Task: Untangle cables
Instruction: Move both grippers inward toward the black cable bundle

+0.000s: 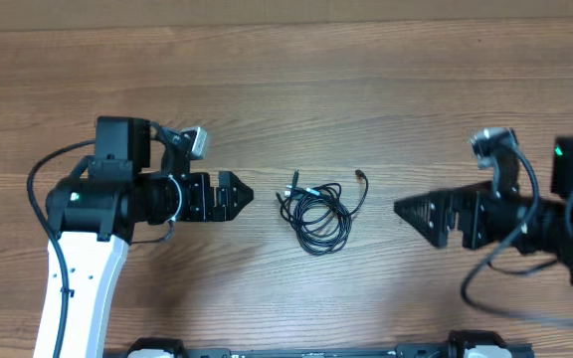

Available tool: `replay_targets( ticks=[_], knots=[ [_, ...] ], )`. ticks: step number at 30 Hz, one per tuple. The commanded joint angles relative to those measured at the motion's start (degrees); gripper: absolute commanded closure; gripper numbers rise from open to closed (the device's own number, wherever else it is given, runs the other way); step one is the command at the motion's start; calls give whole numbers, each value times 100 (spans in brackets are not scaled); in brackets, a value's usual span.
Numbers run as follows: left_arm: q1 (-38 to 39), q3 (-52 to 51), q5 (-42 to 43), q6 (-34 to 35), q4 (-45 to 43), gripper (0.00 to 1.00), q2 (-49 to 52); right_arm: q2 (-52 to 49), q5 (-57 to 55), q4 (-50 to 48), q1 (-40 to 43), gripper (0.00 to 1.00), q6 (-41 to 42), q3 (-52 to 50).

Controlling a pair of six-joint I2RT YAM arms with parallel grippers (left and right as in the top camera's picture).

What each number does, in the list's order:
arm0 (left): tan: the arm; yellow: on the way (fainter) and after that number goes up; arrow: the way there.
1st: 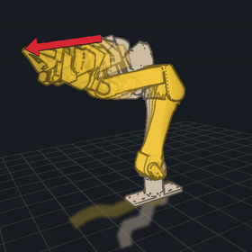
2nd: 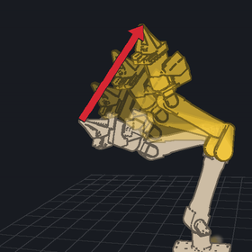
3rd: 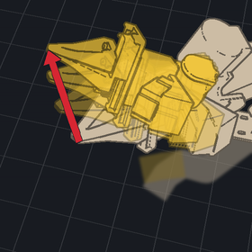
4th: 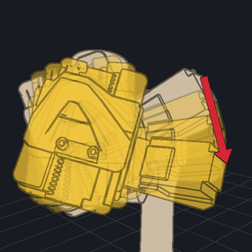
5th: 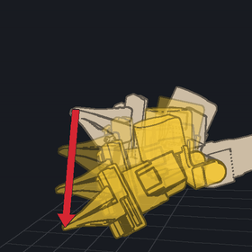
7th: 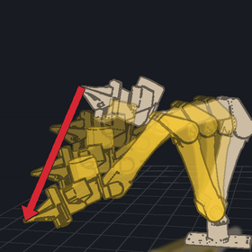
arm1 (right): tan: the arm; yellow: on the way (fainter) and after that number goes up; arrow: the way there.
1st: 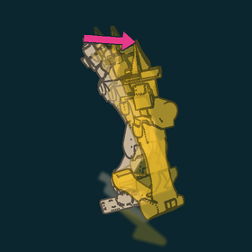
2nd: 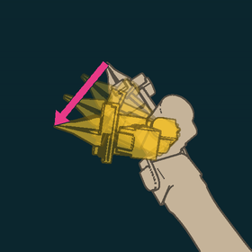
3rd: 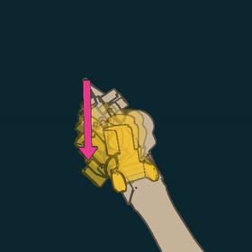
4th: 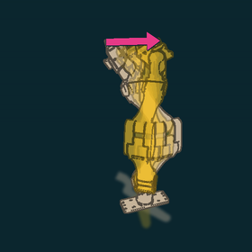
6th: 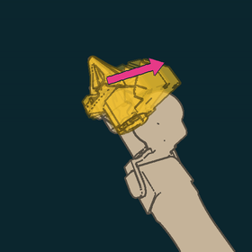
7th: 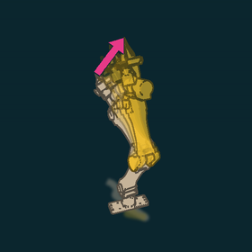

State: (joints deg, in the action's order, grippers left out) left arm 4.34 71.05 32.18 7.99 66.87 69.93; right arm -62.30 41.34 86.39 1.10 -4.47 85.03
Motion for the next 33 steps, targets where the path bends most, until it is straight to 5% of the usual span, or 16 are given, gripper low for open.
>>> replay_targets(
  ticks=[1,8,13,16,19,25,33],
  knots=[
    [96,205,-968,151,39,1,114,-398,229,17,13,0,612,61],
    [96,205,-966,726,22,1,404,-1145,-892,389,-306,3,1519,26],
    [96,205,-966,1008,35,0,743,-1438,-946,-299,-892,2,1628,-308],
    [96,203,-962,1010,68,1,979,-1611,-1379,-826,-1167,3,2457,-688],
    [96,203,-833,1005,201,0,1165,-1843,-1410,-1174,-1399,10,2935,-990],
    [96,203,-820,1003,321,4,1392,-2354,-1458,-1919,-1871,41,3497,-1259],
    [96,201,-820,1003,317,7,1554,-3088,-2367,-2317,-2409,52,4433,-1266]
  ],
)
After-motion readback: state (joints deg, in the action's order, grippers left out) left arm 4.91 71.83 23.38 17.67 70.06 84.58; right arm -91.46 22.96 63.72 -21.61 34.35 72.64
